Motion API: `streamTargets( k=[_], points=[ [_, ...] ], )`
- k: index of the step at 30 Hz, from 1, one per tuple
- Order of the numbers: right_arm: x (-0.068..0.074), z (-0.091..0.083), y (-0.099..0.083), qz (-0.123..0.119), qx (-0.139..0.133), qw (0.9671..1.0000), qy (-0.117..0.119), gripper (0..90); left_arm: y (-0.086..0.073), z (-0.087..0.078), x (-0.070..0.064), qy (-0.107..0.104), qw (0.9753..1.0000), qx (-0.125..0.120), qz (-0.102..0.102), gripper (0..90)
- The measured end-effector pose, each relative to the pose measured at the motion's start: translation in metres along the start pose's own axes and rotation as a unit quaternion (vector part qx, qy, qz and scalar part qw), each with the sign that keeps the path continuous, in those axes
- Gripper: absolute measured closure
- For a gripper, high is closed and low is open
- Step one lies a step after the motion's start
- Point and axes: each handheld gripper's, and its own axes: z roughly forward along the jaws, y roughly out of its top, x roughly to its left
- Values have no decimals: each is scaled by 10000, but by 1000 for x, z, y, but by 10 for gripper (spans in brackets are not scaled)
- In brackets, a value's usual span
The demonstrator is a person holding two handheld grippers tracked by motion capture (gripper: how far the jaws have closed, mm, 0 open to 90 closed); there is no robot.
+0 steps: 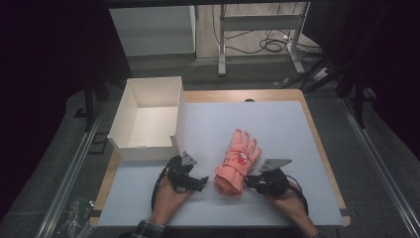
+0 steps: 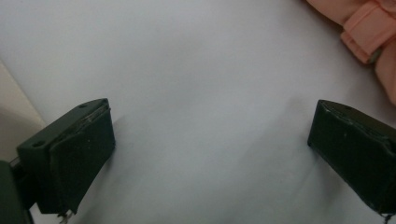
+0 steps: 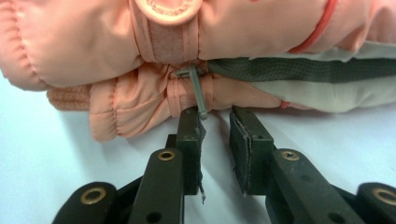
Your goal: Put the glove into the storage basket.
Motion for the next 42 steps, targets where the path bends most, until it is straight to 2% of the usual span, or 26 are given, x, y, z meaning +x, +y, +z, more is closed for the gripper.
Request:
streamTargets(
  k=[8, 14, 19, 27, 33, 38, 42],
  points=[
    [3, 7, 4, 10, -40, 10000, 24, 725, 0, -1, 0, -1, 10000, -10, -38, 13],
    [5, 12, 8, 19, -61, 10000, 29, 720, -4, -7, 3, -32, 9999, 112, 22, 18],
    [7, 17, 12, -9, -84, 10000, 25, 720, -8, -8, 6, -94, 9999, 27, 100, 12],
    [8, 20, 15, -43, -65, 10000, -11, 712, -8, -7, 5, -98, 9999, 14, 69, 10],
    [1, 9, 12, -52, -97, 9996, -247, 667, -8, -8, 6, -106, 9999, 5, 78, 10],
    [-16, -9, 4, 111, -175, 9979, -615, 594, -8, -8, 6, -117, 9999, 3, 73, 10],
    [-32, -22, -4, 308, -221, 9950, -928, 519, -8, -8, 7, -135, 9999, 0, 78, 10]
  ],
)
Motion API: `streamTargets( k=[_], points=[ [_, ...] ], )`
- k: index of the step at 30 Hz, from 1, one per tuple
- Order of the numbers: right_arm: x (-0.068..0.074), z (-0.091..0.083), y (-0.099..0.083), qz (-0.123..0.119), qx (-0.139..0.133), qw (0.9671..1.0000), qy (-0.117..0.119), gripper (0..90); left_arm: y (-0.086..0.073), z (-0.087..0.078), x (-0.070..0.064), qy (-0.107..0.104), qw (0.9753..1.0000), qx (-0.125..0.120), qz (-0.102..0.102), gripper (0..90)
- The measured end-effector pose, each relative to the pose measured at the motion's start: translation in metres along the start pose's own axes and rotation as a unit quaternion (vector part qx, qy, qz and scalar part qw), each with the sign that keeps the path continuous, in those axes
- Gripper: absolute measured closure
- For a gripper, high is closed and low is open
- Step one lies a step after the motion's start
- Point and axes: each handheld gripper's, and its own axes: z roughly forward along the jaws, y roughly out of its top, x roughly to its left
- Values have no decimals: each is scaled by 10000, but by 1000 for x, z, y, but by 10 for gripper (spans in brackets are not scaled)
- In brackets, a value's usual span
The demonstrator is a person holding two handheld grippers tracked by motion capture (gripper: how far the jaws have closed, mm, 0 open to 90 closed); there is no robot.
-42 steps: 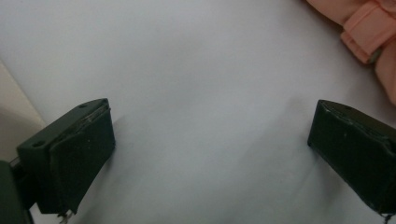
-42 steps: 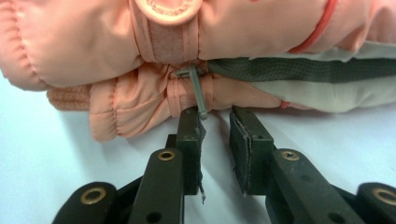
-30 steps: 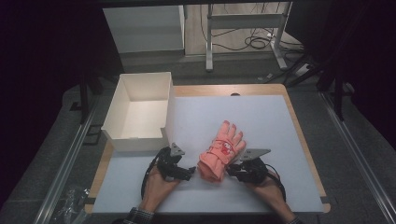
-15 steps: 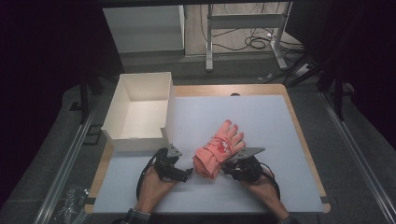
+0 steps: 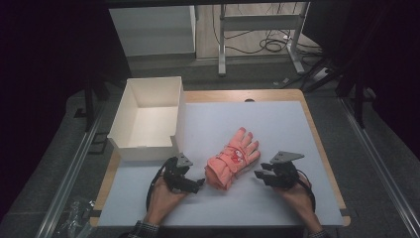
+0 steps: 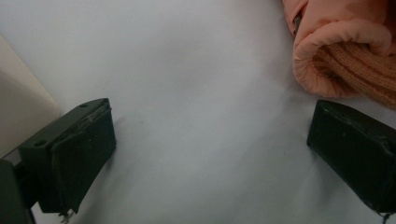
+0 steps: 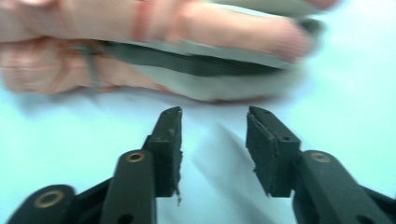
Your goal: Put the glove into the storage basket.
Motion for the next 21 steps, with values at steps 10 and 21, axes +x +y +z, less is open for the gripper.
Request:
streamTargets(
  k=[10, 21],
  points=[
    [-30, -7, -12, 221, 95, 9969, -751, 322, 3, -9, 4, -185, 9996, -82, -176, 23],
    [-33, -2, -15, 422, 171, 9934, -1049, 155, 18, -27, 5, -477, 9985, -177, -192, 31]
  ],
)
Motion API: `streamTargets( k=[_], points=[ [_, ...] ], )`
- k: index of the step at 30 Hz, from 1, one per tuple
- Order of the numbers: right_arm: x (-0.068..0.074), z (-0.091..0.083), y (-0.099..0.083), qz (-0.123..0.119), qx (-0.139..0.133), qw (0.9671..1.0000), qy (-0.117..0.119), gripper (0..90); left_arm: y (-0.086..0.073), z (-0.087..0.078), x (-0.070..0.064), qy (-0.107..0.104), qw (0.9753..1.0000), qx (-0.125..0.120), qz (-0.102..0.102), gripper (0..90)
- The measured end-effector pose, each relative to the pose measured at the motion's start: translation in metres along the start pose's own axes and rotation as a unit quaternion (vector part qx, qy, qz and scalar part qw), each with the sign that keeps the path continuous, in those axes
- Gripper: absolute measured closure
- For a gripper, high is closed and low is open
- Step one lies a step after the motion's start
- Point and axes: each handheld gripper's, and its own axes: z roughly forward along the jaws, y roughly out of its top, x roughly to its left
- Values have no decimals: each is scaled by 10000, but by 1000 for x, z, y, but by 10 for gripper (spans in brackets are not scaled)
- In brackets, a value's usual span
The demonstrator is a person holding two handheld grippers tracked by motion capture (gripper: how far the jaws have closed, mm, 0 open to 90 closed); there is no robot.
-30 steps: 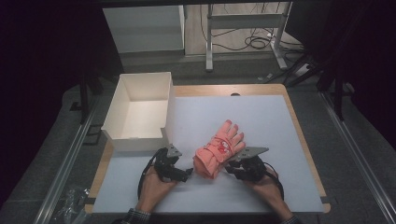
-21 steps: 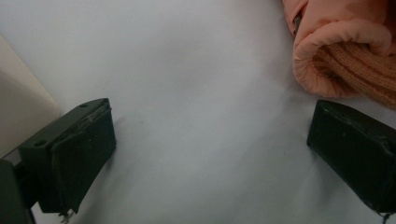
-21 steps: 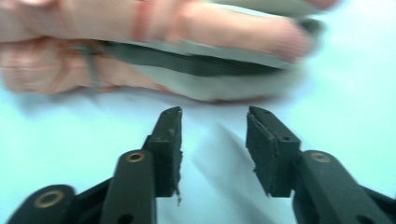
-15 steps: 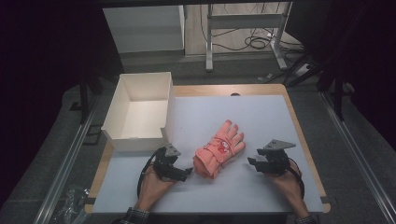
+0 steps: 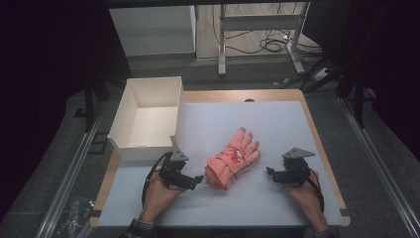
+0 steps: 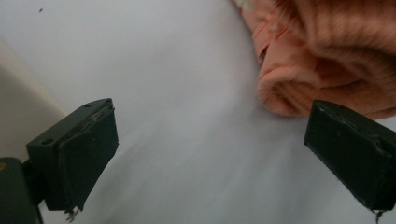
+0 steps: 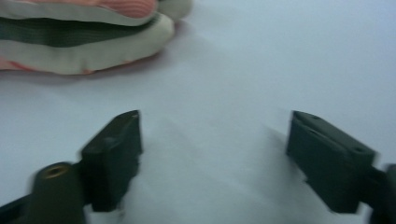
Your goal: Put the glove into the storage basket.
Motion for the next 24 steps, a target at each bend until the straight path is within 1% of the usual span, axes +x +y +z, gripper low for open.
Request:
streamTargets(
  k=[5, 10, 15, 19, 24],
  points=[
    [0, 0, 0, 5, -6, 10000, 0, 155, 12, -8, 0, -73, 9999, 29, 66, 24],
    [0, 0, 0, 2, -11, 10000, -2, 154, 24, -13, -1, -140, 9998, 75, 74, 15],
    [0, 0, -1, 1, -12, 10000, -3, 155, 41, -15, -2, -178, 9997, 104, 96, 14],
    [0, 0, -1, 0, -14, 10000, -3, 154, 59, -16, -8, -222, 9996, 103, 168, 11],
    [0, 0, -1, 3, -16, 10000, -6, 154, 80, -12, -21, -247, 9988, 206, 379, 2]
  ],
)
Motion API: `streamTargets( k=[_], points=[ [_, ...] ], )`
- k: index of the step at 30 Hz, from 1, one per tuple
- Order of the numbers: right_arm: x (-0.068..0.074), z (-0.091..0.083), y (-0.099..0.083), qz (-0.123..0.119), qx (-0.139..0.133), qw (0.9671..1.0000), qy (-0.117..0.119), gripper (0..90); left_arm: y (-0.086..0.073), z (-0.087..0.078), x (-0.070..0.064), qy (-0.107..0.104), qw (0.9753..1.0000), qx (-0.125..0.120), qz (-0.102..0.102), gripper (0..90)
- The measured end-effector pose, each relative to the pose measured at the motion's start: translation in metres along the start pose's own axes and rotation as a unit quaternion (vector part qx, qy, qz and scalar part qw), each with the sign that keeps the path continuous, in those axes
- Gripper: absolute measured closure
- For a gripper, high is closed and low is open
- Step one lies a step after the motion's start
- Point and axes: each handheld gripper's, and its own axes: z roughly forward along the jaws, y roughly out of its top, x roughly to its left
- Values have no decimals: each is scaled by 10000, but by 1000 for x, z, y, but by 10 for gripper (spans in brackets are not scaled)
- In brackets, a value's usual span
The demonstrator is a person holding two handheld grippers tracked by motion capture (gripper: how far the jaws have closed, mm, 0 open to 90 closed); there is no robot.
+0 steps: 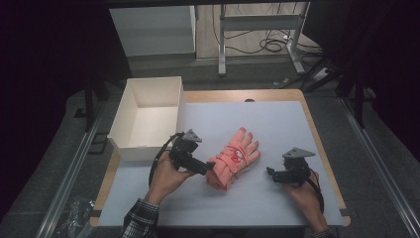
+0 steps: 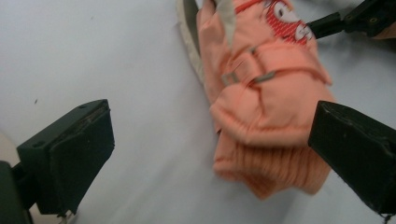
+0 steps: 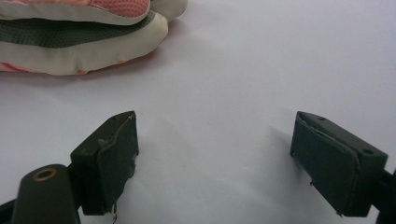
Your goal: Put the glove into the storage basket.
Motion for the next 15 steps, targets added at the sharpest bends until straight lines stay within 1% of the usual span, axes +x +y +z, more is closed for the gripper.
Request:
streamTargets(
  k=[5, 8, 13, 15],
  points=[
    [0, 0, 0, -14, -10, 10000, -3, 155, 17, 9, -13, -22, 9998, 116, 182, 0],
    [0, 0, 0, 0, -4, 10000, -2, 155, 24, 19, -20, 34, 9993, 231, 285, 0],
    [0, 0, 0, -1, -7, 10000, -2, 155, 29, 37, -31, 51, 9984, 406, 390, 0],
    [0, 0, 0, -12, -11, 10000, -4, 154, 28, 43, -35, 64, 9982, 440, 401, 0]
  ],
)
